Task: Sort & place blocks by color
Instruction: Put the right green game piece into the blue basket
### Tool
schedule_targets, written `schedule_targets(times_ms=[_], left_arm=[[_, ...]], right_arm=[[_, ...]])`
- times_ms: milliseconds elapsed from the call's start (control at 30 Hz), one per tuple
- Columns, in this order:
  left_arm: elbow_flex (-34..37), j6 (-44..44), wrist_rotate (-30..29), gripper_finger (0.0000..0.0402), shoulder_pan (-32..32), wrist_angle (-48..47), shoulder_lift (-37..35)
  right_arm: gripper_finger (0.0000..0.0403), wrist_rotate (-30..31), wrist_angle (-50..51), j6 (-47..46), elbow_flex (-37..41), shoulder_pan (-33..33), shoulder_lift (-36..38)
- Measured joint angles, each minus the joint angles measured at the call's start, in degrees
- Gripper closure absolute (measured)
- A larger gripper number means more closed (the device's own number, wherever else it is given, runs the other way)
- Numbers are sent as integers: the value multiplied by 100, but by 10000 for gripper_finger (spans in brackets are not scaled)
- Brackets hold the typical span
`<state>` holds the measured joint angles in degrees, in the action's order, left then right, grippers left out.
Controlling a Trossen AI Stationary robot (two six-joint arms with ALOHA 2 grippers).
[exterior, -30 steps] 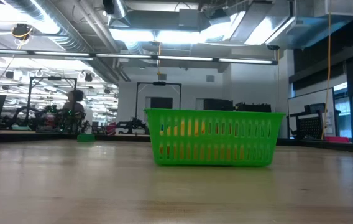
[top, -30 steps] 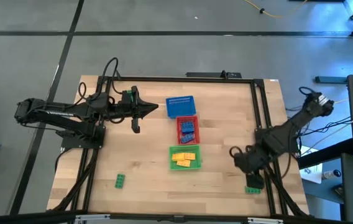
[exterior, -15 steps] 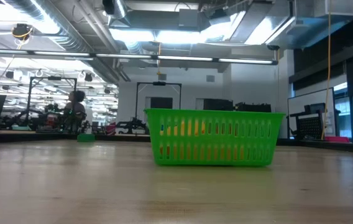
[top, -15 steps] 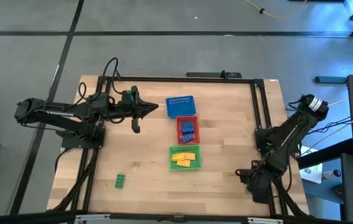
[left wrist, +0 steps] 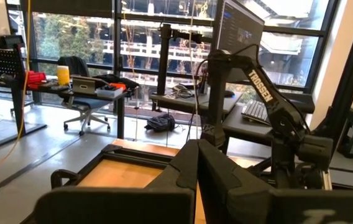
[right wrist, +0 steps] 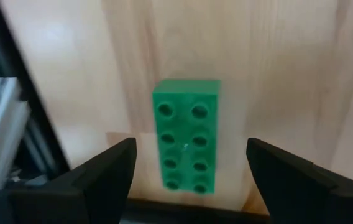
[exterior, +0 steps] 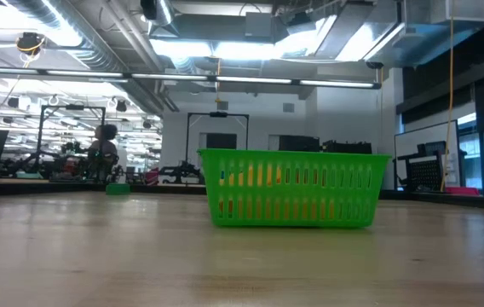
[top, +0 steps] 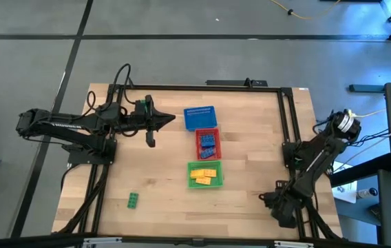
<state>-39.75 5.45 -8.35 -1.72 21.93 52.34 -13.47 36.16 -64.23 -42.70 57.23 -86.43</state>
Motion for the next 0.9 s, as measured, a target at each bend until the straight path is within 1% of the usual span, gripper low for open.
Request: schedule_targets(times_ms=[267,367,567,800,900], left_arm=[[0,2,-55,401,0,0,0],[0,4,-57,402,0,0,0],[0,7,-57,401,-1,0,0],[0,9,-127,402,-1,1,0],[0,11,-147,402,-2,0,0]], right_arm=[[97,88,26,-9,-35,11,-434],[109,173,60,-29,-35,11,-466],[160,298,154,-264,-27,13,-475],[257,317,212,-306,-15,9,-477],[259,317,210,-304,-15,9,-477]])
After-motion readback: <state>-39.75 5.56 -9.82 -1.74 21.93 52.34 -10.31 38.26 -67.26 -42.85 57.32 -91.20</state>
